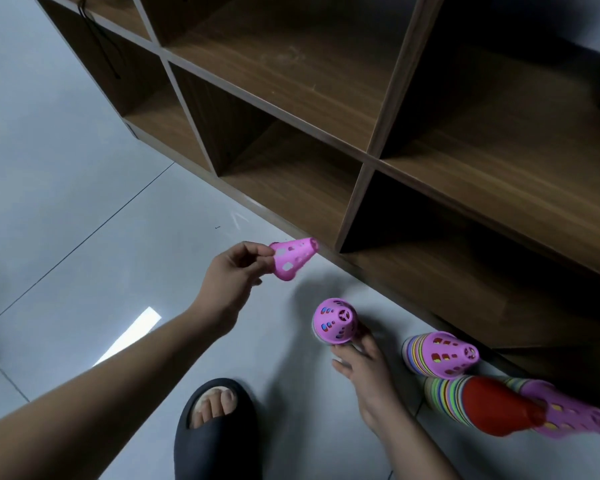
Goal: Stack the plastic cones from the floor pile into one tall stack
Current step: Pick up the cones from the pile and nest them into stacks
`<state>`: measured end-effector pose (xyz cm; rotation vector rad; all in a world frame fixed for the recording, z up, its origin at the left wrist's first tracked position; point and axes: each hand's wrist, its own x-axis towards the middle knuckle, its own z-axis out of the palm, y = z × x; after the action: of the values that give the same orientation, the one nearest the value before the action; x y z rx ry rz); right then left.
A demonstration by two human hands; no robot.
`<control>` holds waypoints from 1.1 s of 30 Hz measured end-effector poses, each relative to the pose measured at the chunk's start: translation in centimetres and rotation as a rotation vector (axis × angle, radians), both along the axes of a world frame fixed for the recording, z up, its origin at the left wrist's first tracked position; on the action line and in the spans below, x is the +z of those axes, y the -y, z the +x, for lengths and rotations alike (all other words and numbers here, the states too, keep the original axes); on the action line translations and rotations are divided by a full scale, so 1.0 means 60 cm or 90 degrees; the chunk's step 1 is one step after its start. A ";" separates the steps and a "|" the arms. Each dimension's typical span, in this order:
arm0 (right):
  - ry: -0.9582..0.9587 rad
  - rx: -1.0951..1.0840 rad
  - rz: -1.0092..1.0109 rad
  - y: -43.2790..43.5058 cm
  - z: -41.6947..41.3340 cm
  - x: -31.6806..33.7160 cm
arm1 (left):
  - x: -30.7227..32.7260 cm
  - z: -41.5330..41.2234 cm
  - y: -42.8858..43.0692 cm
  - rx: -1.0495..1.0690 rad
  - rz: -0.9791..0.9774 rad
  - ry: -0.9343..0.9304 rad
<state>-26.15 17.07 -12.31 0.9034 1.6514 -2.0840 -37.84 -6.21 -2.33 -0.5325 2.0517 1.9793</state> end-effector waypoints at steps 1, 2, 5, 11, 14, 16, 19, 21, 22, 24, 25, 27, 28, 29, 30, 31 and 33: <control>-0.001 0.002 -0.002 0.000 0.000 0.001 | 0.019 0.011 -0.010 -0.003 0.064 0.004; -0.001 -0.001 -0.005 0.001 0.000 0.001 | 0.036 0.021 -0.020 -0.010 0.128 0.011; 0.010 -0.018 -0.007 0.006 0.000 0.000 | 0.072 0.050 -0.047 -0.069 0.272 0.026; 0.013 -0.012 0.004 0.011 0.002 -0.003 | 0.036 0.086 -0.068 -0.225 0.153 -0.002; 0.017 -0.005 -0.004 0.009 0.002 0.001 | 0.017 0.094 -0.067 -0.245 0.015 -0.014; 0.019 -0.009 -0.007 0.007 0.002 0.003 | 0.006 0.094 -0.065 -0.271 -0.102 -0.015; 0.025 -0.020 0.004 0.005 0.003 0.003 | 0.004 0.090 -0.059 -0.309 -0.240 -0.080; 0.026 -0.016 0.011 0.004 0.002 0.002 | 0.017 0.089 -0.061 -0.380 -0.270 -0.163; 0.024 -0.010 0.010 0.005 0.001 0.004 | 0.025 0.090 -0.065 -0.423 -0.272 -0.213; 0.007 0.003 -0.003 0.007 -0.001 0.013 | 0.034 0.094 -0.079 -0.481 -0.270 -0.311; -0.003 0.009 -0.009 0.008 -0.001 0.017 | 0.034 0.094 -0.087 -0.493 -0.274 -0.344; -0.009 0.008 0.002 0.009 -0.001 0.022 | 0.030 0.094 -0.100 -0.496 -0.298 -0.382; -0.003 0.003 0.009 0.008 0.000 0.019 | 0.027 0.093 -0.105 -0.496 -0.315 -0.405; 0.002 0.001 0.008 0.007 0.000 0.014 | 0.026 0.091 -0.107 -0.497 -0.331 -0.429; 0.010 0.005 0.008 0.007 0.000 0.009 | 0.025 0.090 -0.107 -0.498 -0.346 -0.446; 0.017 0.011 0.011 0.006 0.000 0.007 | 0.023 0.089 -0.104 -0.491 -0.357 -0.455; 0.029 0.013 0.022 0.007 -0.001 0.003 | 0.017 0.085 -0.088 -0.457 -0.370 -0.445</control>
<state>-26.19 16.68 -12.14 0.9352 1.6715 -2.0120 -32.76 -0.91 -1.33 0.8428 2.6687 1.1986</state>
